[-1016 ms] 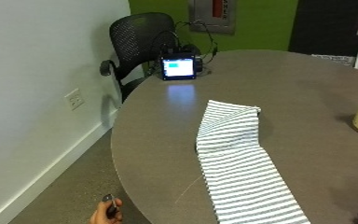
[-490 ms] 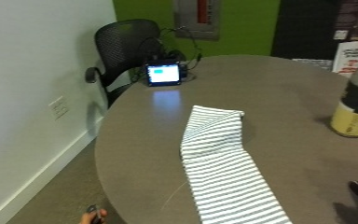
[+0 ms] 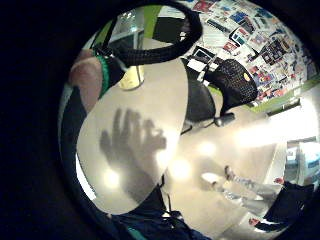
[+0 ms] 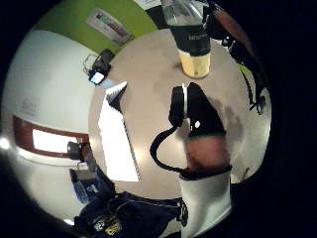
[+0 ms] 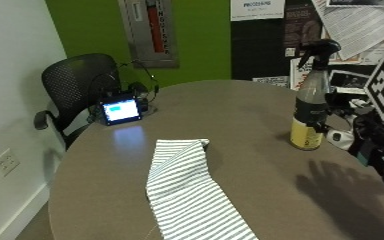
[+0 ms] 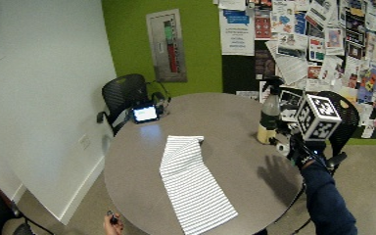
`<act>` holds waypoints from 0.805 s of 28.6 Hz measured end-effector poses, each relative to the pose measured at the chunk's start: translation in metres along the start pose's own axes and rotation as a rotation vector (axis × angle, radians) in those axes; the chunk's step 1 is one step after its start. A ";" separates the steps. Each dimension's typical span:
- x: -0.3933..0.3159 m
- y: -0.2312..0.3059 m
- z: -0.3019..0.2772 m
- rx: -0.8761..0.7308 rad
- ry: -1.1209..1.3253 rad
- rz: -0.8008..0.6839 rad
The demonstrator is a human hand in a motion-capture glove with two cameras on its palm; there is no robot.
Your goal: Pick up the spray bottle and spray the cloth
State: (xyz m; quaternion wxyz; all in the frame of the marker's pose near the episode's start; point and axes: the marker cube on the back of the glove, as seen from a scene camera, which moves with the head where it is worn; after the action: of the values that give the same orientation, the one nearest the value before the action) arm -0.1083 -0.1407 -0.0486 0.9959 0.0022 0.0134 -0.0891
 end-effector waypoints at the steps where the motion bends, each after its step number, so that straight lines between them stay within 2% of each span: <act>1: -0.004 -0.008 -0.001 0.006 0.004 0.004; 6: -0.008 -0.037 -0.001 0.045 -0.026 0.062; 11: 0.000 -0.057 0.008 0.062 -0.192 0.162; 14: 0.005 -0.071 0.013 0.057 -0.377 0.233; 19: 0.015 -0.094 0.013 0.027 -0.825 0.366; 23: 0.027 -0.106 0.011 0.024 -0.948 0.376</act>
State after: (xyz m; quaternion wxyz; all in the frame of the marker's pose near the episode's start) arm -0.1004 -0.2502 -0.0383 0.8912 -0.0244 -0.4417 0.1004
